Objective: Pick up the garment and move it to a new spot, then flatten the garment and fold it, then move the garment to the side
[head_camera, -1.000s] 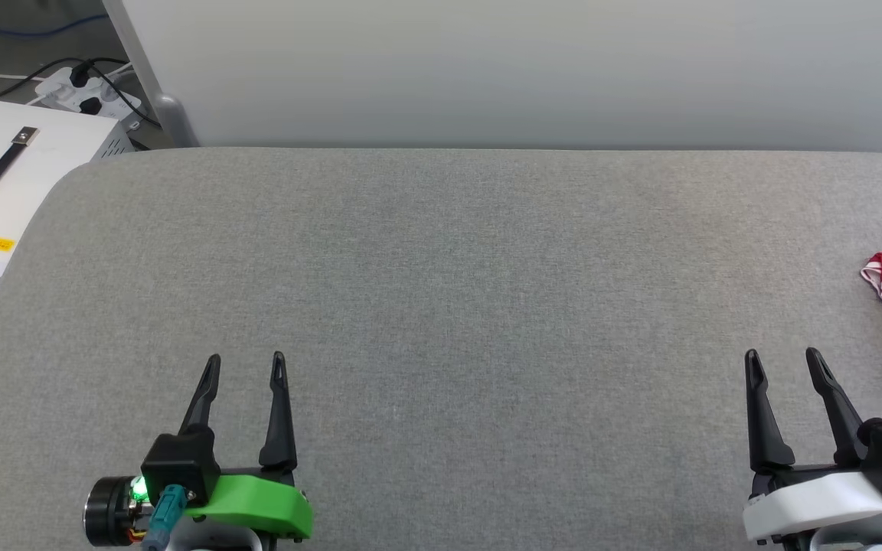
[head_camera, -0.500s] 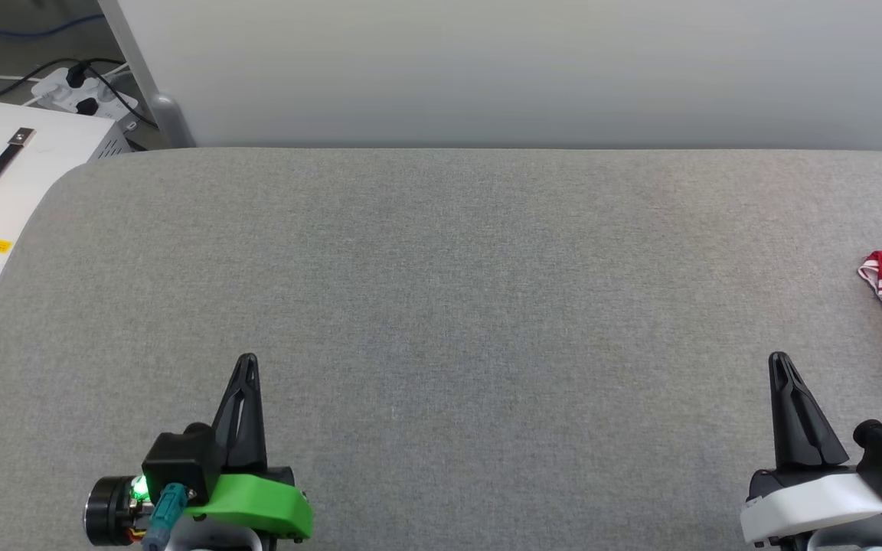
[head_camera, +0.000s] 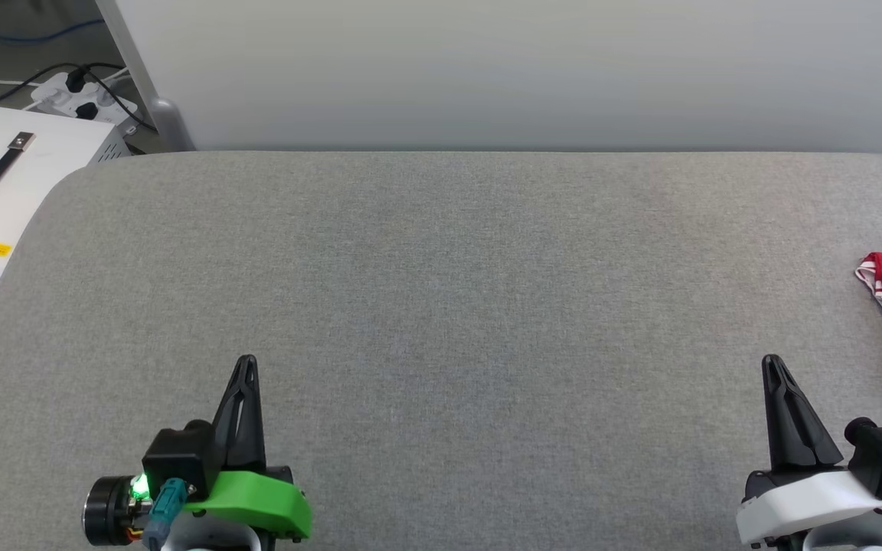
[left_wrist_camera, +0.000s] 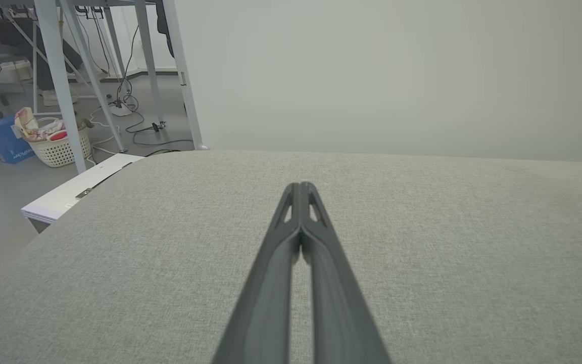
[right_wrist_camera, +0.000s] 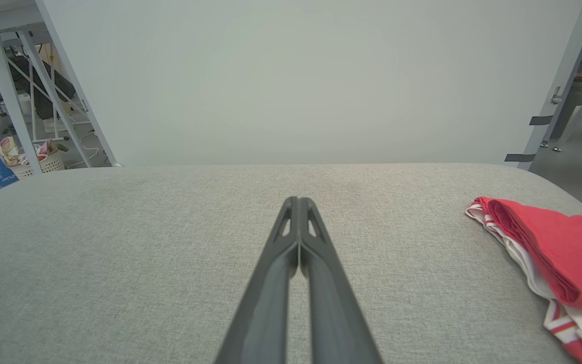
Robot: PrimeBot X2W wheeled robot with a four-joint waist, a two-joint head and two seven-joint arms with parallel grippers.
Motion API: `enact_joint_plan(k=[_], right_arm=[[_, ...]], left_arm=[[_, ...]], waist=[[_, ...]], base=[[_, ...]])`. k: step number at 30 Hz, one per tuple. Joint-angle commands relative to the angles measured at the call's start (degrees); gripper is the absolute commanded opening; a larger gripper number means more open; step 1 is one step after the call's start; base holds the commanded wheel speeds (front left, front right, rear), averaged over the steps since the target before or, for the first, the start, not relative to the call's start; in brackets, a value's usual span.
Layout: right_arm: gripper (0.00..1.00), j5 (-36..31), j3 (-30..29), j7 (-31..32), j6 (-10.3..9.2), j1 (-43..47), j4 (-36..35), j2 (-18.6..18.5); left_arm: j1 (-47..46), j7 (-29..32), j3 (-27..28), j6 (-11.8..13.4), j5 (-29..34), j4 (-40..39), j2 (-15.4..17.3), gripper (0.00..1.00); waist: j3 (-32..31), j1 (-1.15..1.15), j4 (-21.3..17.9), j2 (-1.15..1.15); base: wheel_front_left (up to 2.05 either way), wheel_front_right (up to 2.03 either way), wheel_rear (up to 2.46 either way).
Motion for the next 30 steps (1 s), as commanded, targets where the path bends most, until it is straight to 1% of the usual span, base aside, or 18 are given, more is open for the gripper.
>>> enact_joint_plan(k=[1, 30], right_arm=[[0.0, -0.6, 0.2, 0.3, -0.01, -0.6, -0.2, 0.1], [0.0, -2.8, 0.9, 3.7, -0.02, -1.6, -0.4, 0.4]], left_arm=[[-0.3, 0.3, 0.2, 0.1, 0.7, -0.3, 0.0, 0.0], [-0.7, 3.7, 0.7, 0.3, 2.0, -1.0, -0.1, 0.0]], waist=[[0.0, 0.0, 0.0, 0.0], [-0.7, 0.0, -0.3, 0.0]], base=[[0.0, 0.0, 0.0], [0.0, 0.0, 0.0]])
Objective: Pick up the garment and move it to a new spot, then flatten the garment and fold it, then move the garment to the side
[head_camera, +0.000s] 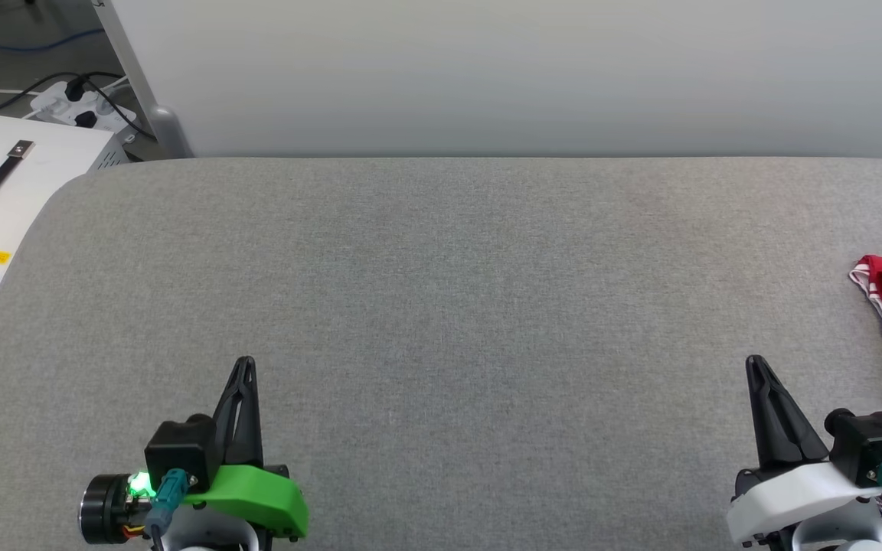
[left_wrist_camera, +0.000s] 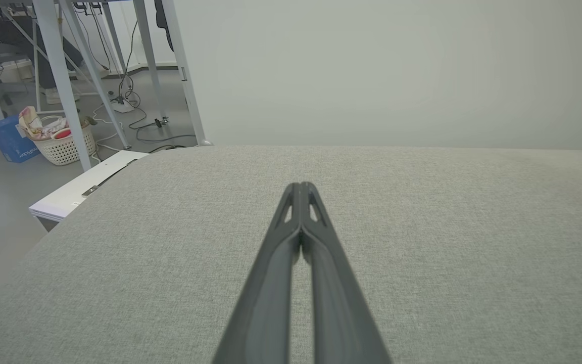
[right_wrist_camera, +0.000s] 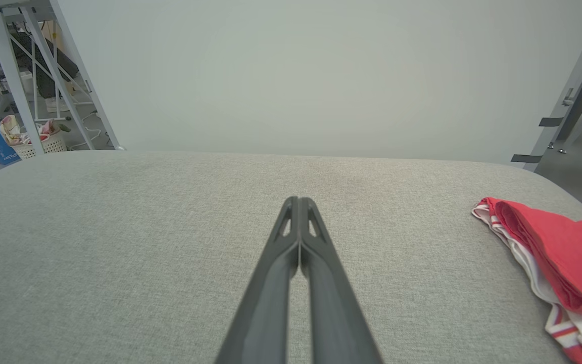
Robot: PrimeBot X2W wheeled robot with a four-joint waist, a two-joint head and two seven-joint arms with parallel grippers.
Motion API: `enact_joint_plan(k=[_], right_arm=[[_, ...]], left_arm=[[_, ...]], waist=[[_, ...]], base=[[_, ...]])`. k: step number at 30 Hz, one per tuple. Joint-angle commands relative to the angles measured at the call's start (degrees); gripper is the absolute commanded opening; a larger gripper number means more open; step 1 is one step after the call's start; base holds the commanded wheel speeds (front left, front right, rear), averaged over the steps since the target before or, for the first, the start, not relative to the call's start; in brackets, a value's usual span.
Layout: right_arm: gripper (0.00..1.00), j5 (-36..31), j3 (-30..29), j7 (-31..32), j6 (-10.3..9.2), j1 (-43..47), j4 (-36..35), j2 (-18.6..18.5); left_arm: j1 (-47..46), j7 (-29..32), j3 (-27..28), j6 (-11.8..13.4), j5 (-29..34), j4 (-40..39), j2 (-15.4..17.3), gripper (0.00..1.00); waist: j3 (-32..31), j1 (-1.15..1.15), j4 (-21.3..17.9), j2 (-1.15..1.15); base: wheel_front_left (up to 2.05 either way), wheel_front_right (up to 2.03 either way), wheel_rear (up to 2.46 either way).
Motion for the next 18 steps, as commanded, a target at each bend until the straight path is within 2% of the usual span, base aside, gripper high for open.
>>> enact_joint_plan(k=[1, 18], right_arm=[[0.0, -0.7, 0.1, 0.4, -0.02, -0.9, -0.4, 0.2], [0.0, -2.0, 0.5, 2.3, -0.02, -1.5, -0.5, 0.3]], left_arm=[[-0.6, 0.3, 0.2, 0.2, 0.7, -0.3, -0.1, 0.0], [-0.8, 2.3, 0.5, 0.3, 1.4, -0.7, -0.2, 0.0]], waist=[[0.0, 0.0, 0.0, 0.0], [-0.5, 0.0, -0.2, 0.0]], base=[[0.0, 0.0, 0.0], [0.0, 0.0, 0.0]])
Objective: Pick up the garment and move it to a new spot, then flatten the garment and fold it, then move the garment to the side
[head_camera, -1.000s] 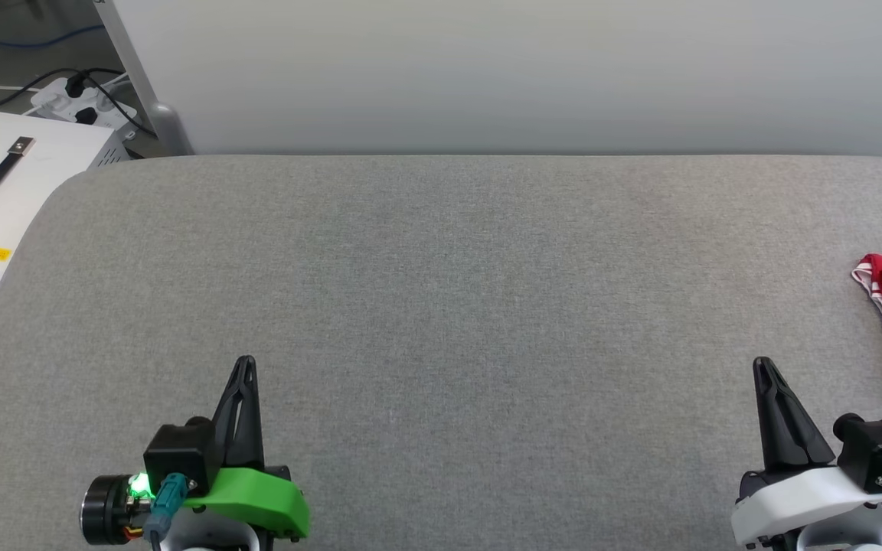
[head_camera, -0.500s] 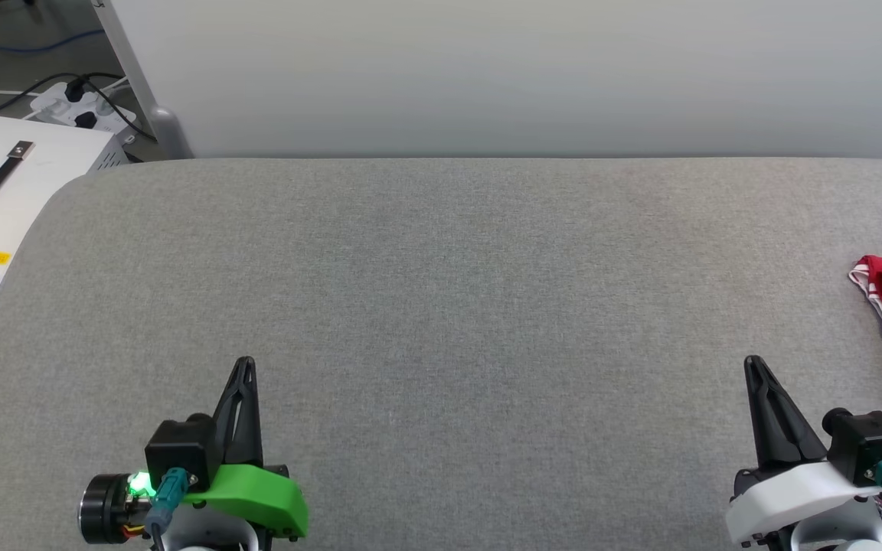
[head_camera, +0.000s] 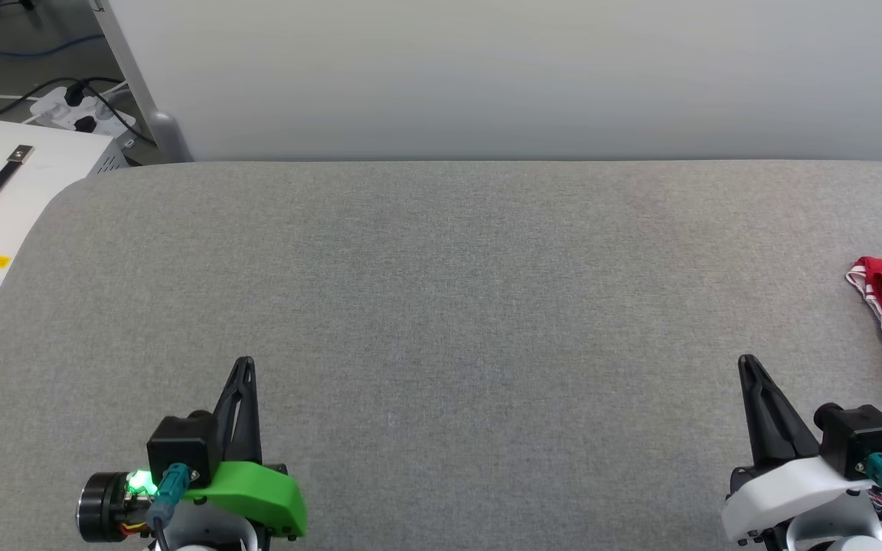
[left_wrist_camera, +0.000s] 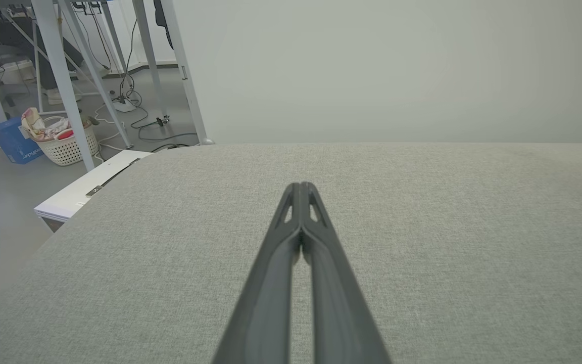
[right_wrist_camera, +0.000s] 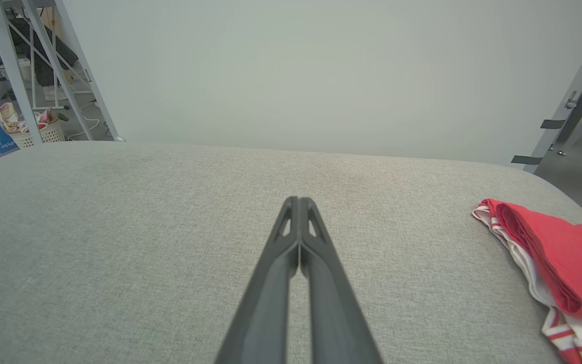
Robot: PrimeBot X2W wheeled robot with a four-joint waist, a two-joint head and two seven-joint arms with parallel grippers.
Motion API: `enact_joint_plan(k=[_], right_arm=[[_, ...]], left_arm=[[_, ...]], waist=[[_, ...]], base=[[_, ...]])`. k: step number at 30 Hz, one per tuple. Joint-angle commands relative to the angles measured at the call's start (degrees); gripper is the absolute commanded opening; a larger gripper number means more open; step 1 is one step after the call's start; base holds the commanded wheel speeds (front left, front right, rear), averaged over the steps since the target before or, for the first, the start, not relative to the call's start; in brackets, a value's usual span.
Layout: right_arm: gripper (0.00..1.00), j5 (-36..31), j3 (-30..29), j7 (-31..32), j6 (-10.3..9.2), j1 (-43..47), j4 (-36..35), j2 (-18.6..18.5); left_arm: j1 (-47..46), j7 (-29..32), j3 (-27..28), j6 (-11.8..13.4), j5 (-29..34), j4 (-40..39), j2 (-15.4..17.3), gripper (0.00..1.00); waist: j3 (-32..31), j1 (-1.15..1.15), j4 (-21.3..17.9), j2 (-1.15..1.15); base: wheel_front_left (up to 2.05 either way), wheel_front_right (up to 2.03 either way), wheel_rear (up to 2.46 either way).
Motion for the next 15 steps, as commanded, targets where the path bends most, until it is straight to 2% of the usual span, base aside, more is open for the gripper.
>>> enact_joint_plan(k=[1, 15], right_arm=[[0.0, -0.6, 0.1, 0.5, -0.02, -1.1, -0.4, 0.2], [0.0, -1.7, 0.5, 2.1, -0.03, -1.5, -0.5, 0.3]], left_arm=[[-0.8, 0.4, 0.3, 0.3, 0.4, -0.3, -0.2, 0.0], [-1.0, 2.0, 0.5, 0.4, 1.0, -0.6, -0.2, 0.0]], waist=[[0.0, 0.0, 0.0, 0.0], [-0.4, 0.0, -0.1, 0.0]], base=[[0.0, 0.0, 0.0], [0.0, 0.0, 0.0]])
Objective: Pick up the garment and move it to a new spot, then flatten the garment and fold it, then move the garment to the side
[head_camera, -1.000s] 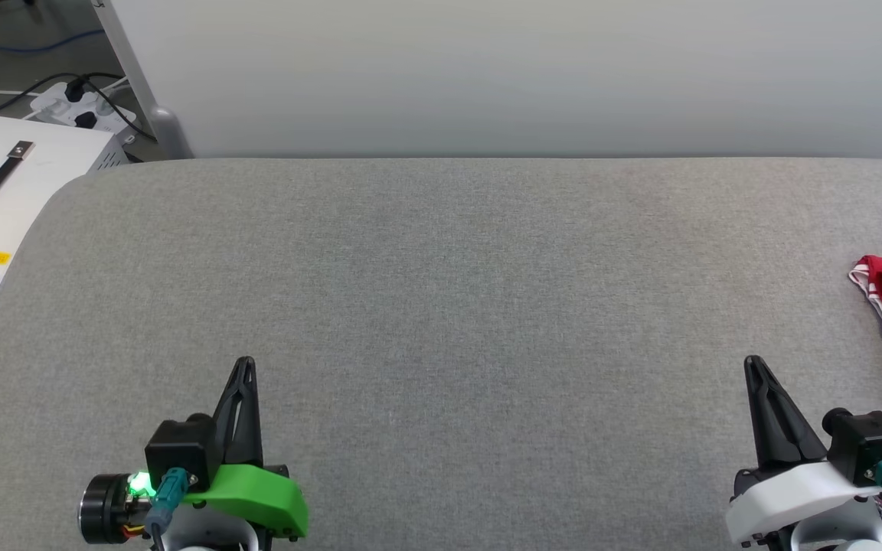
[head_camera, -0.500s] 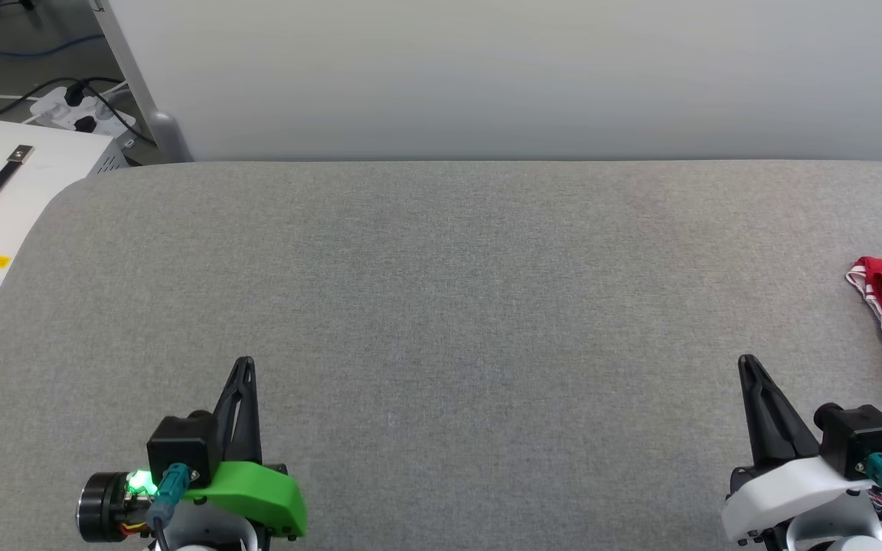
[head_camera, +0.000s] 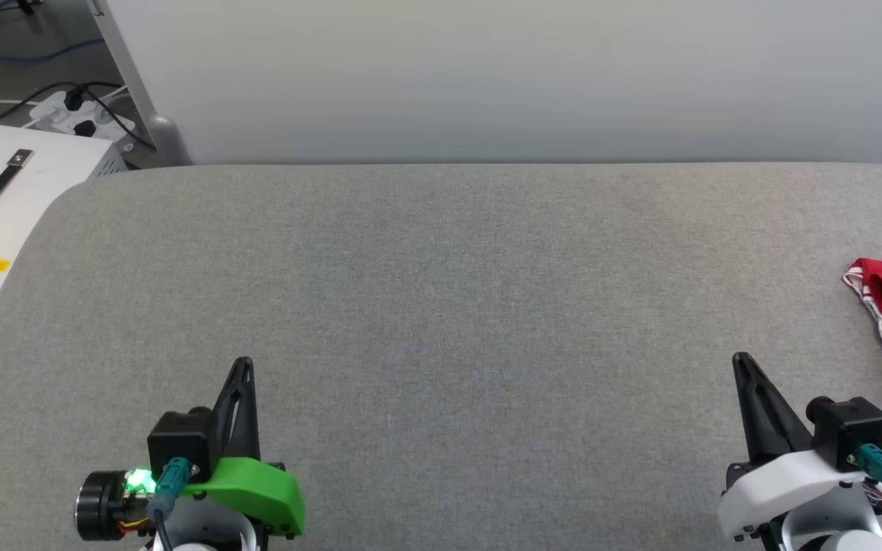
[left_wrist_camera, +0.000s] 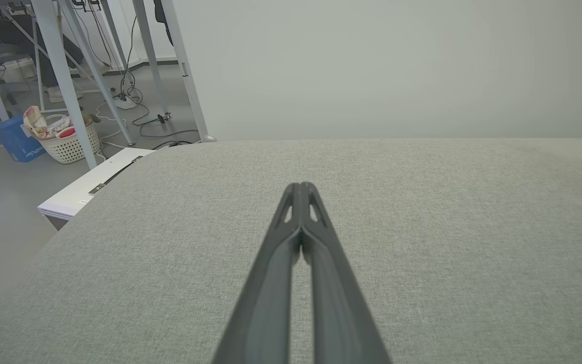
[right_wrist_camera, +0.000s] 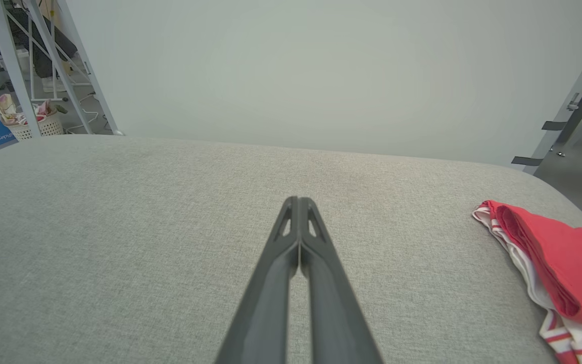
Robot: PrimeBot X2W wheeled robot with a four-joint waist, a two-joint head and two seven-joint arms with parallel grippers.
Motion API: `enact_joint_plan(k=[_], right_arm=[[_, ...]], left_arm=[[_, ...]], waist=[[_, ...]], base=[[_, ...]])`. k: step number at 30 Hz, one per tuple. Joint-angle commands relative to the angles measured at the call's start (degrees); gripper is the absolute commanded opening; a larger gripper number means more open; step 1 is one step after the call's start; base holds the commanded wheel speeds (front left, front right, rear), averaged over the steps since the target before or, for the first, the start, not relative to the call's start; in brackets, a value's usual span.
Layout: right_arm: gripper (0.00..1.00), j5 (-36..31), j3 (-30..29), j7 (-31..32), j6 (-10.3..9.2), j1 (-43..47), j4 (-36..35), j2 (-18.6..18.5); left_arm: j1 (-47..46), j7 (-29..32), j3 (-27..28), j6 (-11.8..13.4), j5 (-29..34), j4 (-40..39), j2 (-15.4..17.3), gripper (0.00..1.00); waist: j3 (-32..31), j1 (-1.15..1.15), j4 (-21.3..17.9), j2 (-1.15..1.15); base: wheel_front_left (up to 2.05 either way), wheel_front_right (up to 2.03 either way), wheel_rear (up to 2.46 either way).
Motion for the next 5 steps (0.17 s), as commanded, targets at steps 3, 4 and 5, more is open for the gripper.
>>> enact_joint_plan(k=[3, 4, 5], right_arm=[[0.0, -0.9, 0.2, 0.6, -0.03, -1.0, -0.4, 0.2], [0.0, -1.0, 0.2, 0.7, -0.03, -1.0, -0.4, 0.2], [0.0, -1.1, 0.3, 0.8, -0.03, -1.0, -0.4, 0.2]], left_arm=[[-0.9, 0.5, 0.3, 0.4, 0.6, -0.3, -0.2, 0.0], [-0.9, 0.7, 0.3, 0.4, 0.7, -0.4, -0.2, 0.0], [-0.9, 0.8, 0.3, 0.4, 0.7, -0.4, -0.2, 0.0]], waist=[[-0.1, 0.0, 0.0, 0.0], [-0.1, 0.0, 0.0, 0.0], [-0.1, 0.0, 0.0, 0.0]], base=[[0.0, 0.0, 0.0], [0.0, 0.0, 0.0], [0.0, 0.0, 0.0]])
